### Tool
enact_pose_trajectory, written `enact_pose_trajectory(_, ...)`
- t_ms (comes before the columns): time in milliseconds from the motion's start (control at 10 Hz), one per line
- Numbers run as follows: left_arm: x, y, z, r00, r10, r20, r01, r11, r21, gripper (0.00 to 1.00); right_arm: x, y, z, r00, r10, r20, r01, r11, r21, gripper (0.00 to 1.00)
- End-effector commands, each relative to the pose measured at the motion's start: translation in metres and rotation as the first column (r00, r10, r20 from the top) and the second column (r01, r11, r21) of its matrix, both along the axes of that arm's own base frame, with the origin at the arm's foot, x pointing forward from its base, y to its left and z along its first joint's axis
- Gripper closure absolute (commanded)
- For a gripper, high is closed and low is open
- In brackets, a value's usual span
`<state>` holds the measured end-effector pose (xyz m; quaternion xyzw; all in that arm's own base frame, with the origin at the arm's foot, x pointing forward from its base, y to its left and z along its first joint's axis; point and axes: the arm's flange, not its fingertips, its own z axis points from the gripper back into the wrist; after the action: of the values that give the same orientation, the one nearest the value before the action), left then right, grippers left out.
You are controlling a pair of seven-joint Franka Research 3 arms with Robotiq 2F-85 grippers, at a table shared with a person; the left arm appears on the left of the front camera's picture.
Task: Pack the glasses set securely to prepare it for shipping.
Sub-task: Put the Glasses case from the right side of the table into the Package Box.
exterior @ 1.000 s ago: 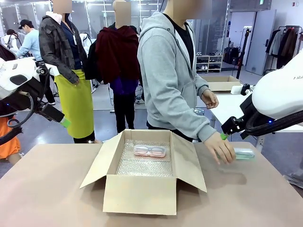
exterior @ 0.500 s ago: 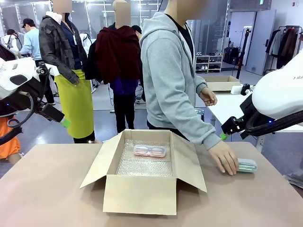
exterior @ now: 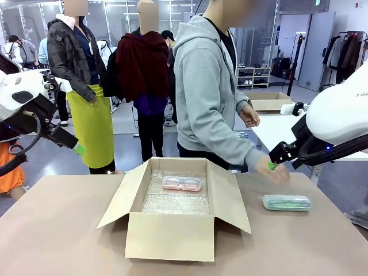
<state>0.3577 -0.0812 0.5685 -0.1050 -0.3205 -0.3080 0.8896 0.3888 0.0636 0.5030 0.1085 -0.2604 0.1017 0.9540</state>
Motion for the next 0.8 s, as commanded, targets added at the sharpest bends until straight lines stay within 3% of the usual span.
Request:
enact_pose_trajectory(0, -0.001, 0.002, 0.001, 1.000, -0.009, 0.001, 0.009, 1.000, -0.012, 0.00, 0.000, 0.000, 0.000, 1.000, 0.000, 0.000, 0.000, 1.000, 0.000, 0.13)
enact_pose_trajectory(300, -0.001, 0.002, 0.001, 1.000, -0.009, 0.001, 0.009, 1.000, -0.012, 0.00, 0.014, -0.014, 0.017, 0.988, 0.134, -0.079, -0.148, 0.966, -0.212, 0.13)
enact_pose_trajectory(500, -0.001, 0.002, 0.001, 1.000, -0.009, 0.001, 0.009, 1.000, -0.012, 0.00, 0.054, -0.024, 0.024, 0.944, 0.279, -0.178, -0.315, 0.922, -0.226, 0.13)
enact_pose_trajectory(700, -0.001, 0.002, 0.001, 1.000, -0.009, 0.001, 0.009, 1.000, -0.012, 0.00, 0.107, -0.032, 0.012, 0.935, 0.254, -0.248, -0.305, 0.932, -0.196, 0.13)
